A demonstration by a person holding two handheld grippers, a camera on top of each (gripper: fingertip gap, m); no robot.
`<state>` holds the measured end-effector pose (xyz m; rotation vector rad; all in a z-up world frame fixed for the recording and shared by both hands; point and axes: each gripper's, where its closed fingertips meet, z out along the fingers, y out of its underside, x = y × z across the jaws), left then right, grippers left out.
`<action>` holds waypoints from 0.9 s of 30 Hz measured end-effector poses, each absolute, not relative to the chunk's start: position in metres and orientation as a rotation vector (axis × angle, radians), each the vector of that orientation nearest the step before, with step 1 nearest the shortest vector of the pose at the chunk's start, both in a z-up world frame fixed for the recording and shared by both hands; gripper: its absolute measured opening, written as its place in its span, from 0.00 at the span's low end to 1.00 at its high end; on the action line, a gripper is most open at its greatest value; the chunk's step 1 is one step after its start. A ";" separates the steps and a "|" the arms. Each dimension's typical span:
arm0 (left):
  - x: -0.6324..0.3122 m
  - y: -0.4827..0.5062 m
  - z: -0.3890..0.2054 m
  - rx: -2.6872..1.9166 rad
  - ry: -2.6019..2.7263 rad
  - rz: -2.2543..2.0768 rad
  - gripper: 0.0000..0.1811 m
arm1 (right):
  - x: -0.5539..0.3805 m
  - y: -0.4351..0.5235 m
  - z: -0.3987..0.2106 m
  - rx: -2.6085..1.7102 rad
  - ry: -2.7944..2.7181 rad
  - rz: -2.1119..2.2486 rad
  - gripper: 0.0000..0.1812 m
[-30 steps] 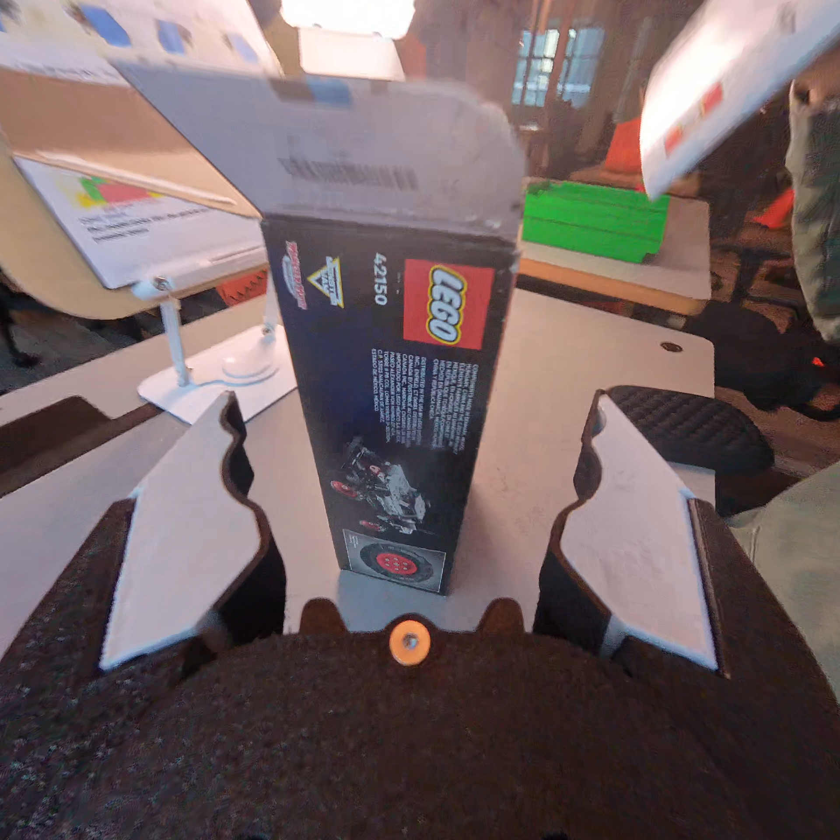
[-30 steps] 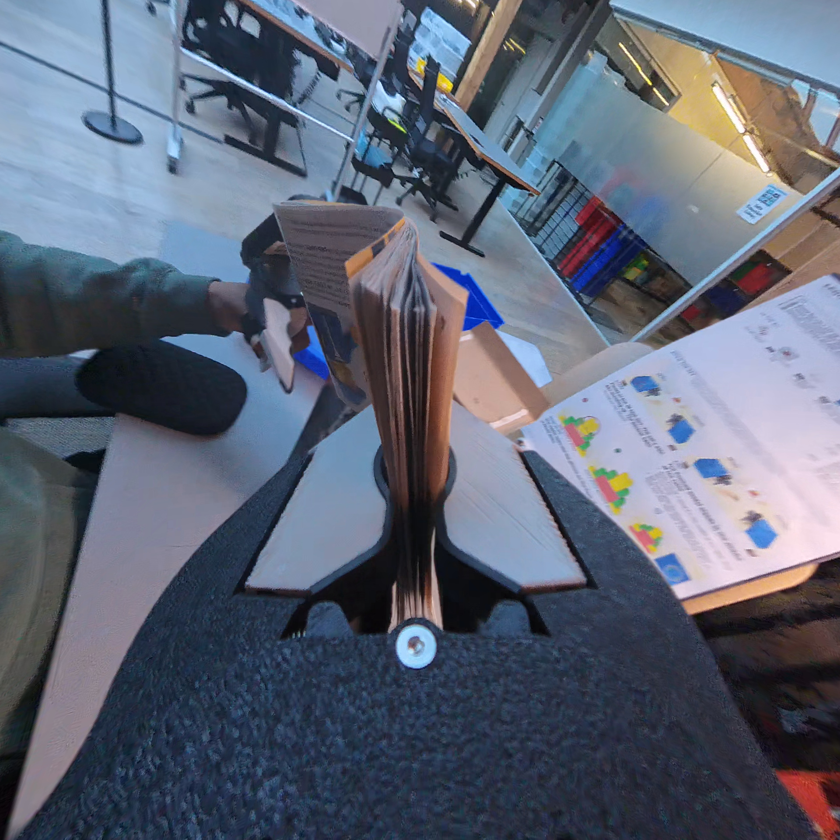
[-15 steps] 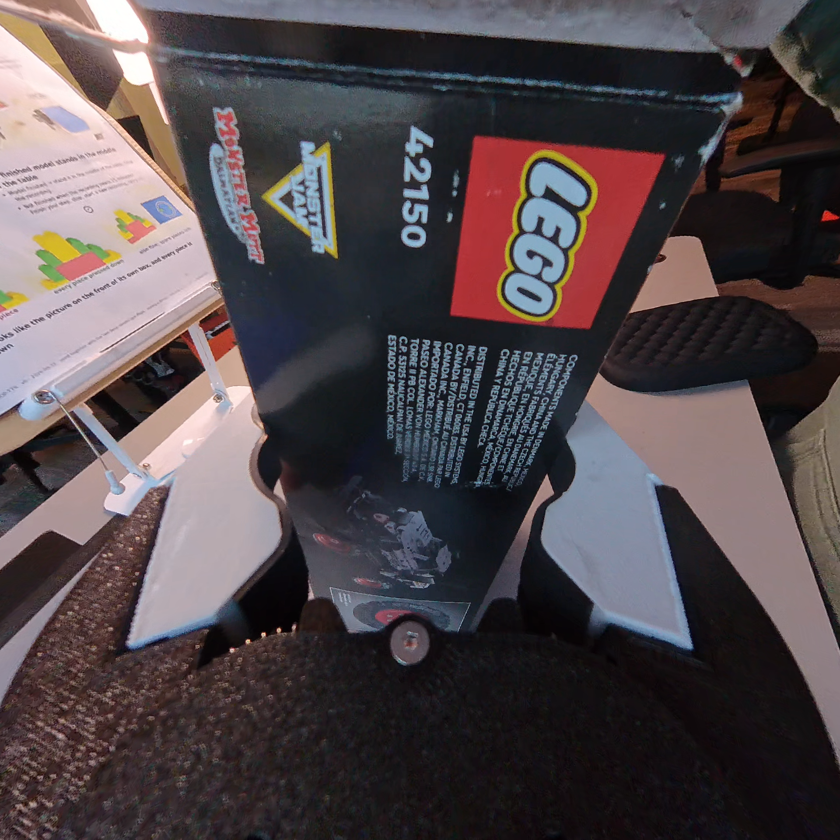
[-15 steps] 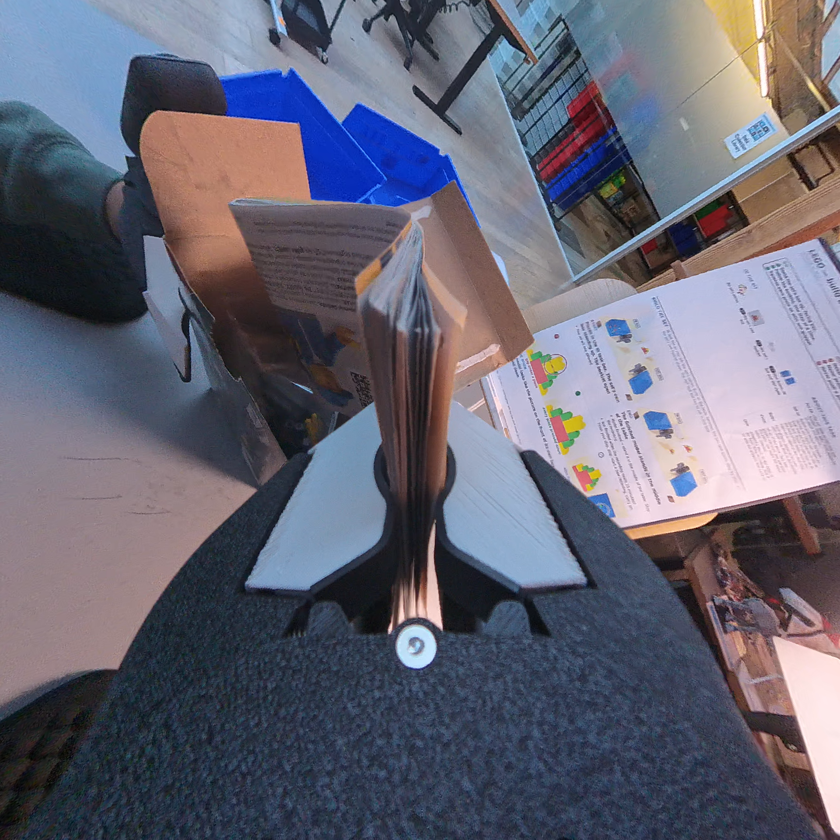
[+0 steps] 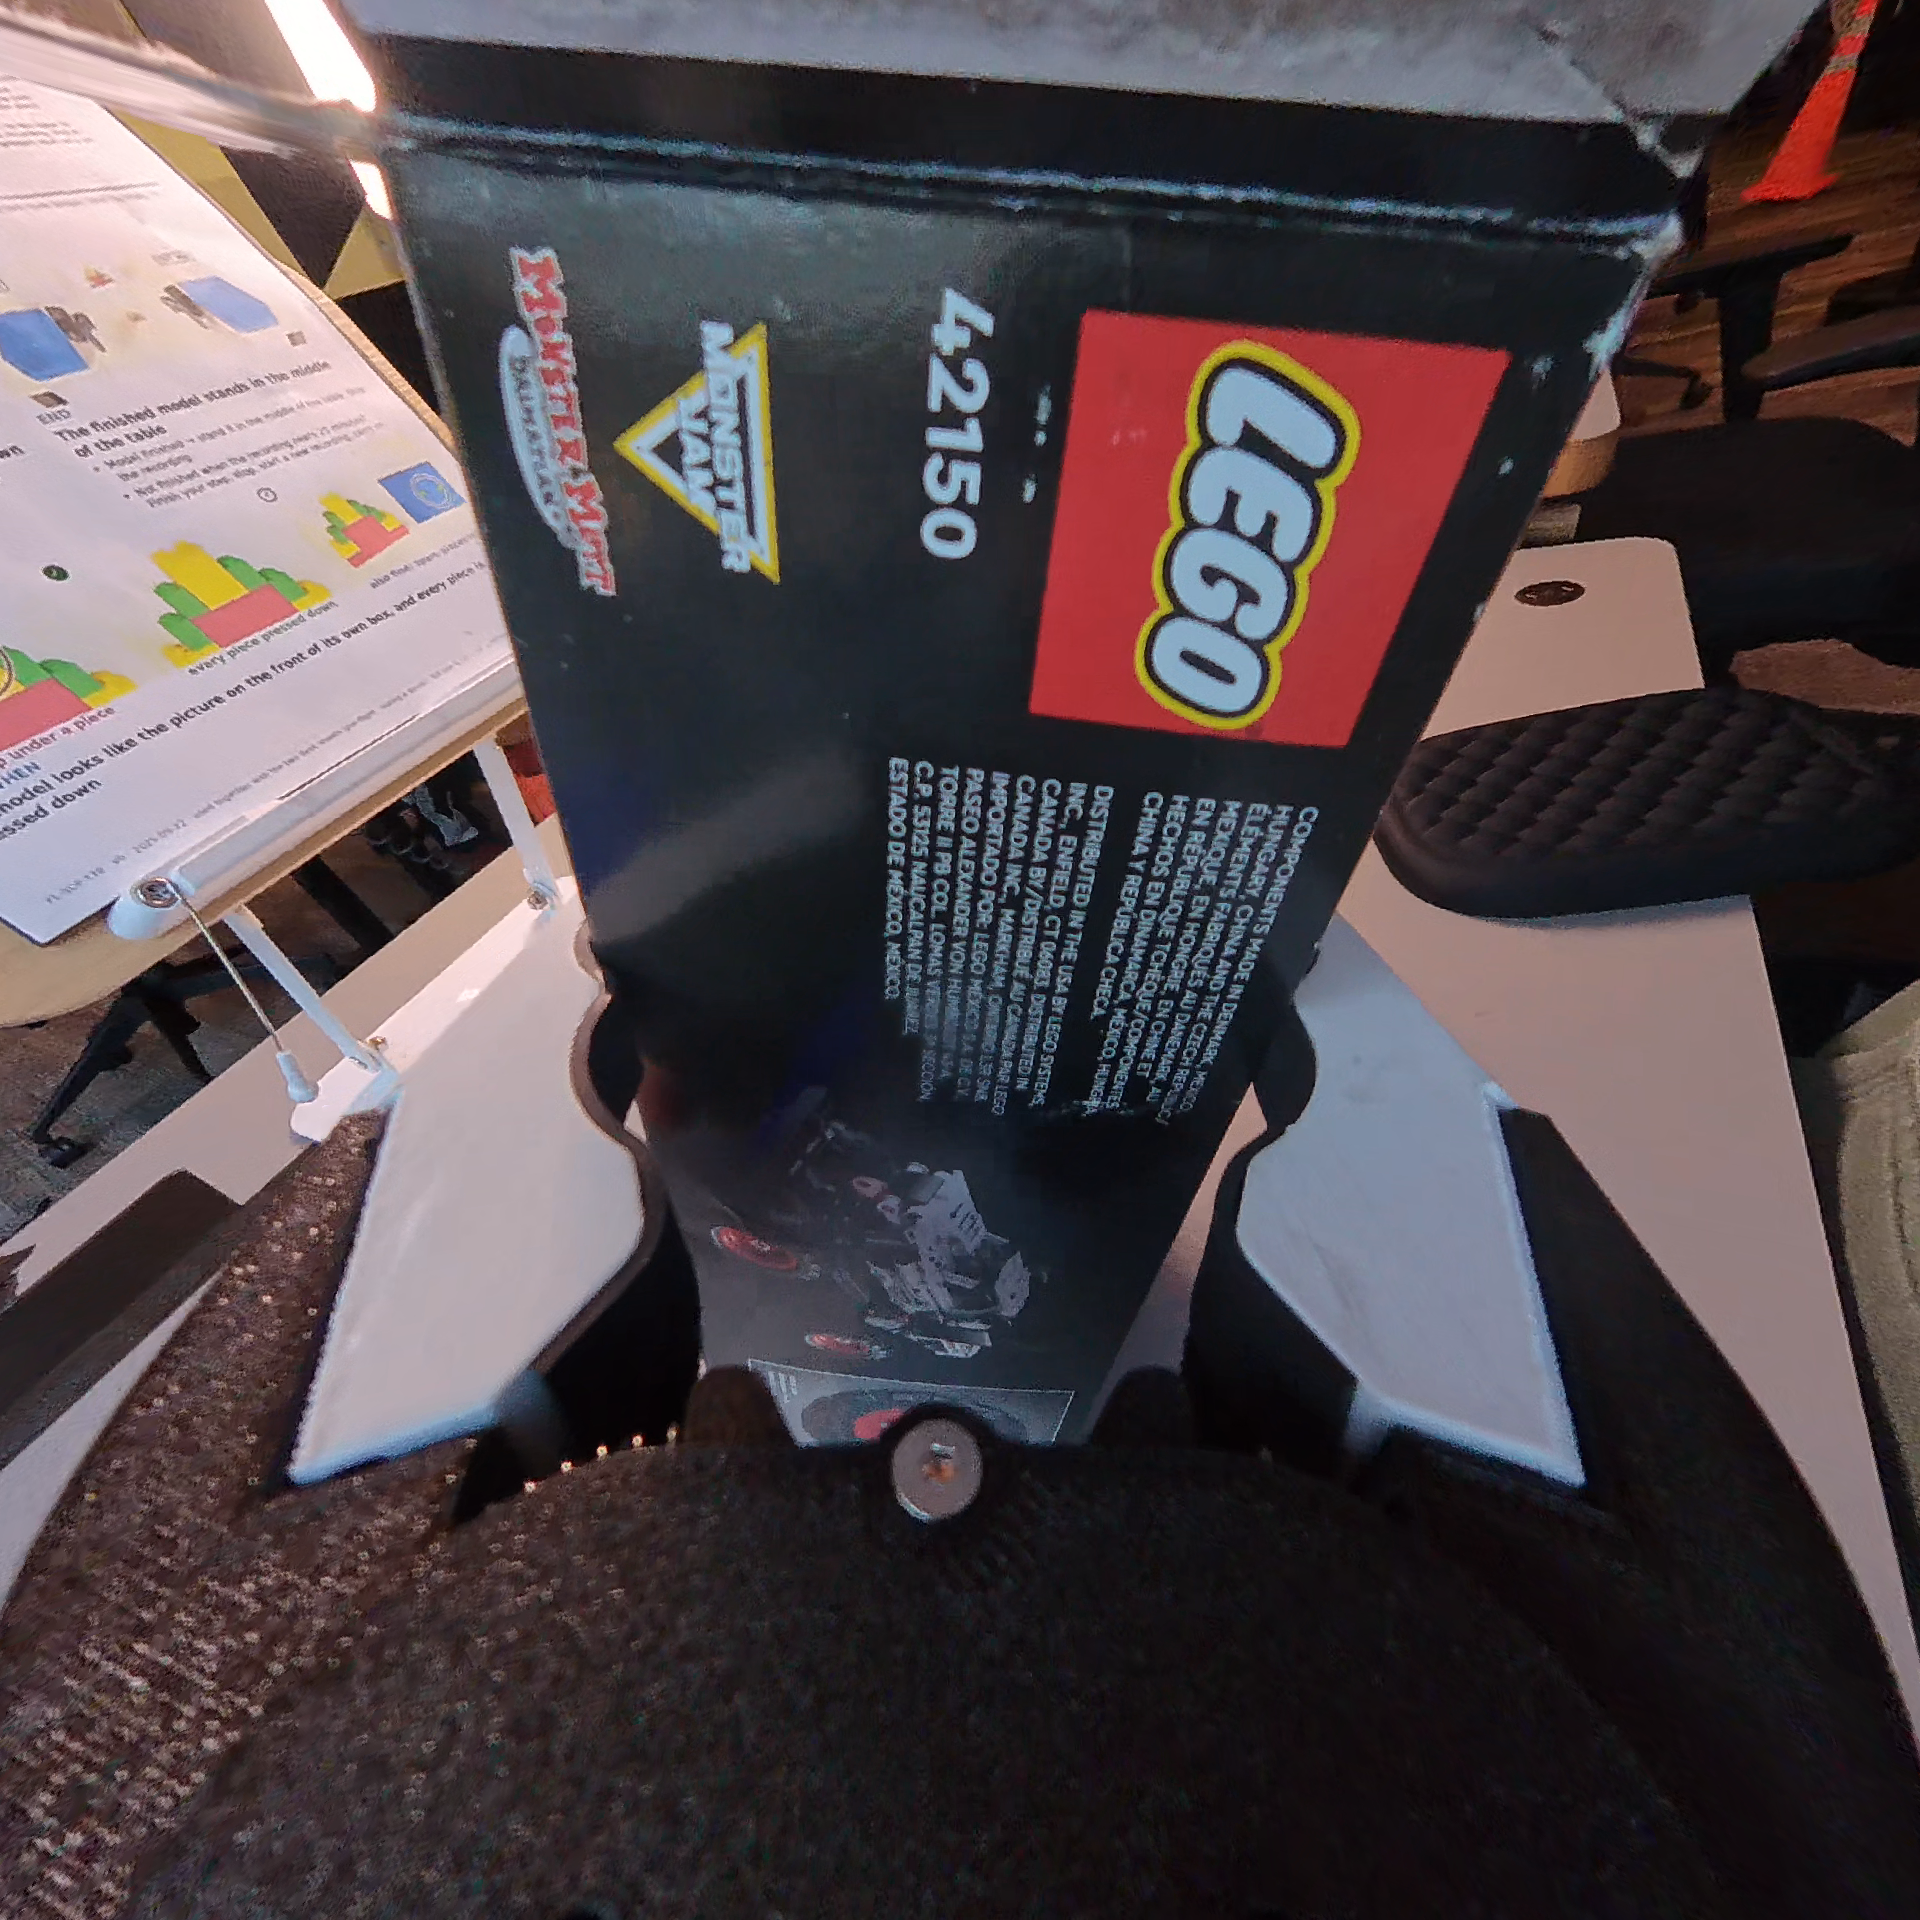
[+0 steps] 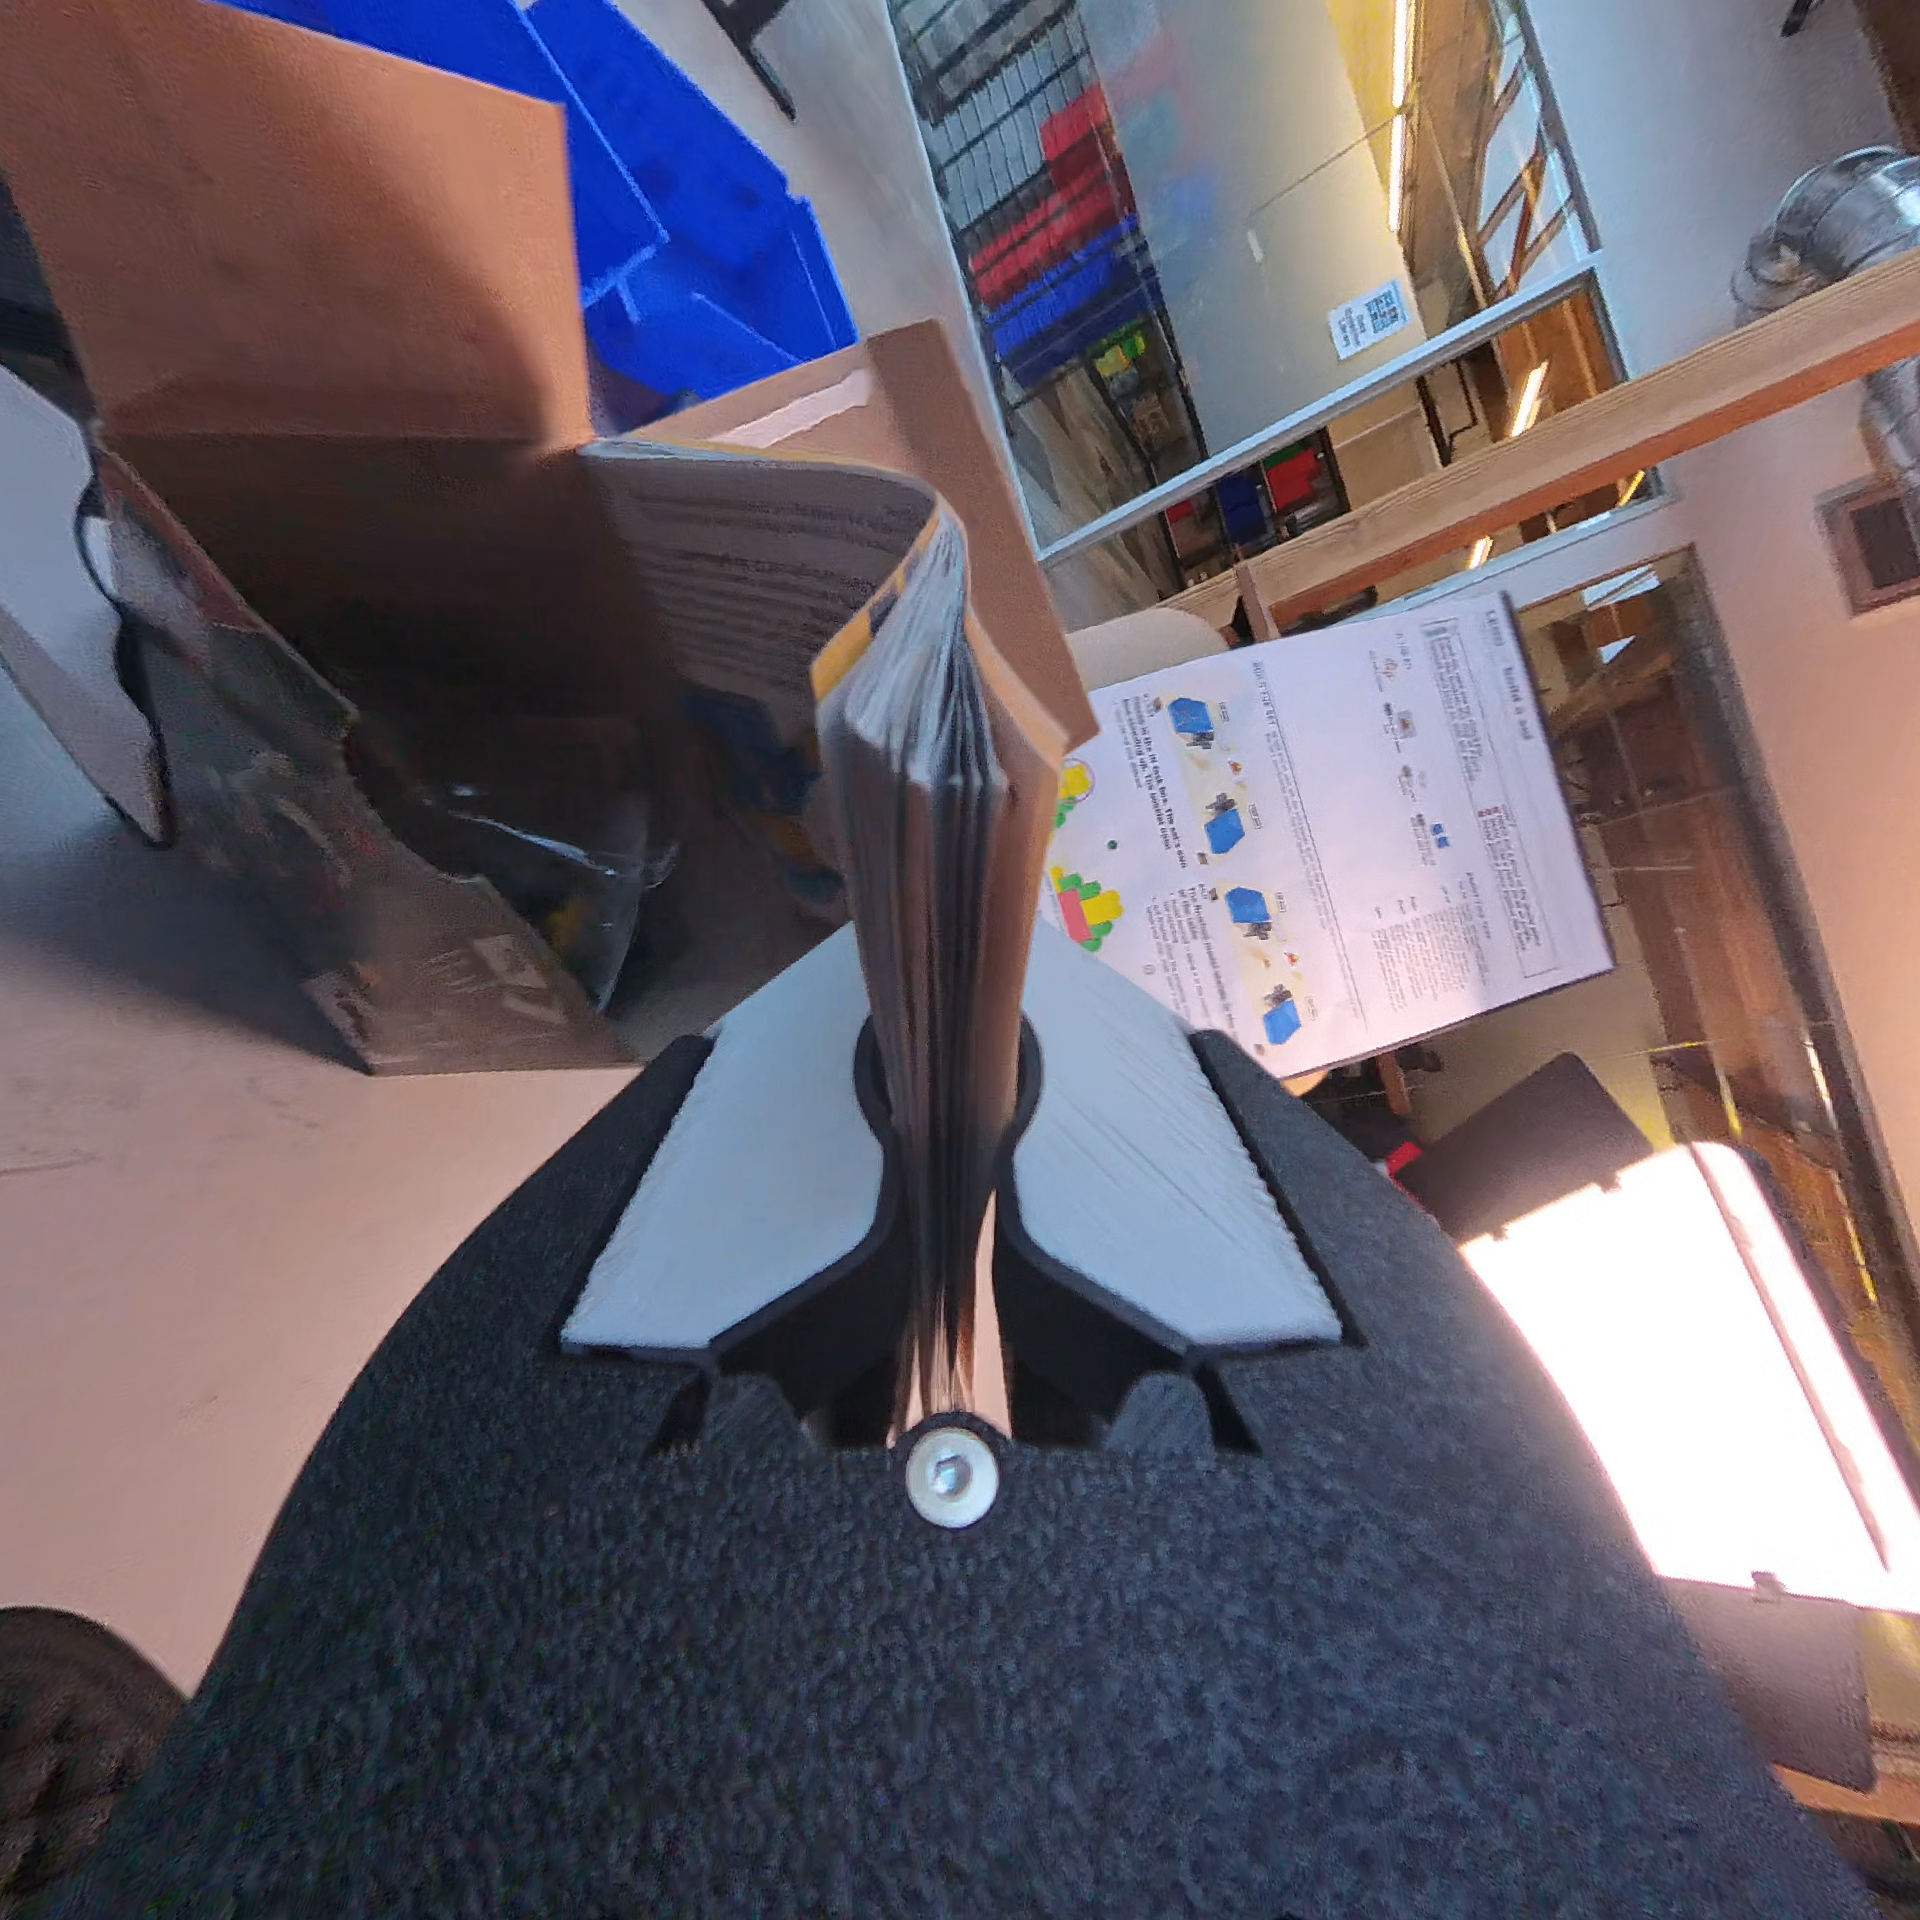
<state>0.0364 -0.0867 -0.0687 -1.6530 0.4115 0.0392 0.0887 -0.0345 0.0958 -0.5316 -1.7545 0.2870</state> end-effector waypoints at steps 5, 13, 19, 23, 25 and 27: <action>0.028 -0.084 -0.068 -1.662 0.367 -0.017 0.66 | 0.074 -0.048 0.064 -0.561 -1.903 0.214 0.01; 0.017 -0.086 -0.066 -1.637 0.324 -0.104 0.66 | 0.051 -0.063 0.065 -0.779 -2.239 0.271 0.00; 0.019 -0.091 -0.064 -1.612 0.344 -0.186 0.66 | 0.041 -0.060 0.061 -0.789 -2.407 0.049 0.01; 0.021 -0.090 -0.063 -1.621 0.361 -0.181 0.66 | 0.041 -0.055 0.064 -0.747 -2.473 -0.306 0.00; 0.024 -0.092 -0.064 -1.616 0.388 -0.170 0.66 | 0.034 -0.065 0.052 -0.733 -2.530 -0.333 0.01; 0.024 -0.094 -0.065 -1.612 0.378 -0.180 0.66 | 0.033 -0.081 0.024 -0.743 -2.672 -0.288 0.01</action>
